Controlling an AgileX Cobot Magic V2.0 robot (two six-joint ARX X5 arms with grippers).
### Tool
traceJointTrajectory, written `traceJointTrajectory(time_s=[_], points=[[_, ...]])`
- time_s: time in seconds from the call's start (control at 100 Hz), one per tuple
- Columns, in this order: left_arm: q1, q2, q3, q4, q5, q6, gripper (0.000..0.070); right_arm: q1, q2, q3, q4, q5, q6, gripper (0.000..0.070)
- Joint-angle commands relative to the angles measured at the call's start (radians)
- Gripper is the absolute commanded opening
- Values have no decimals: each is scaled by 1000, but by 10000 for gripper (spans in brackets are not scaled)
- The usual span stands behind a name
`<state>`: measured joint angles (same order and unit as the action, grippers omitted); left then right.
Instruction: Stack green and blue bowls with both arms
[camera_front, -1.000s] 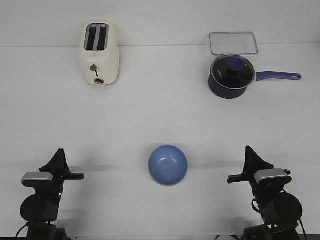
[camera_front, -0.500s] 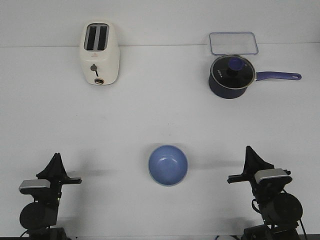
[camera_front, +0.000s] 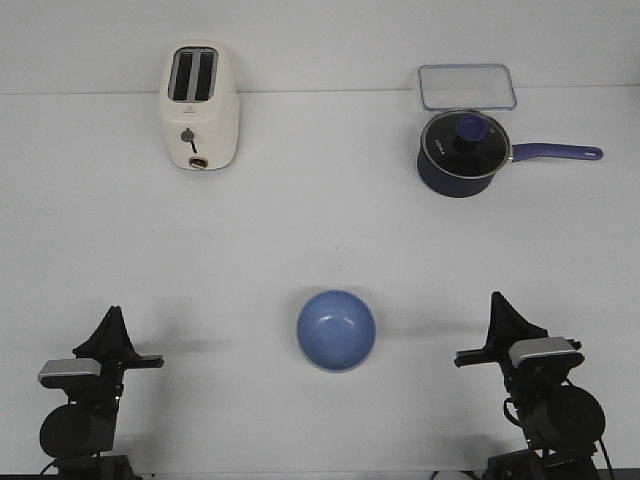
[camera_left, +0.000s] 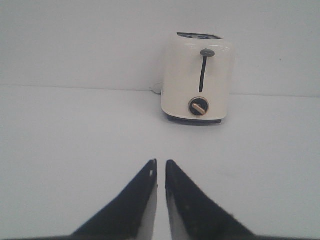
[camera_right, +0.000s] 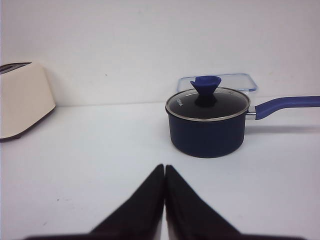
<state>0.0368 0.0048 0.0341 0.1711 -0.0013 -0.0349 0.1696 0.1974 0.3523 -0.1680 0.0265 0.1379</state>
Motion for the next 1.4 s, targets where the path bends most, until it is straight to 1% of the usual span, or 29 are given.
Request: traceJointTrajectory(time_s=[0.0, 0.27, 0.32, 0.44, 0.49, 0.56, 0.66, 0.79, 0.94, 1.02, 1.12, 1.39], points=[[0, 0, -20, 10, 2, 4, 14, 1, -1, 5, 11, 0, -4, 0], [0, 0, -20, 10, 2, 4, 14, 1, -1, 5, 11, 2, -13, 0], [0, 0, -20, 10, 2, 4, 14, -1, -2, 5, 11, 23, -76, 0], [0, 0, -20, 10, 2, 4, 14, -32, -27, -26, 33, 71, -186, 0], [0, 0, -20, 10, 2, 4, 14, -62, -49, -60, 64, 68, -240, 0], [0, 0, -20, 10, 2, 4, 14, -106, -87, -108, 76, 51, -302, 0], [0, 0, -20, 10, 2, 4, 14, -161, -143, -174, 78, 21, -359, 0], [0, 0, -20, 10, 2, 4, 14, -195, -196, -261, 88, 11, -431, 0], [0, 0, -20, 10, 2, 4, 14, -195, -196, -341, 138, -4, -435, 0], [0, -1, -20, 10, 2, 4, 14, -195, -196, -340, 111, -17, -435, 0], [0, 0, -20, 9, 2, 4, 14, -196, -196, -340, 116, 0, -435, 0], [0, -1, -20, 10, 2, 4, 14, -196, -196, -339, 116, -1, -434, 0]])
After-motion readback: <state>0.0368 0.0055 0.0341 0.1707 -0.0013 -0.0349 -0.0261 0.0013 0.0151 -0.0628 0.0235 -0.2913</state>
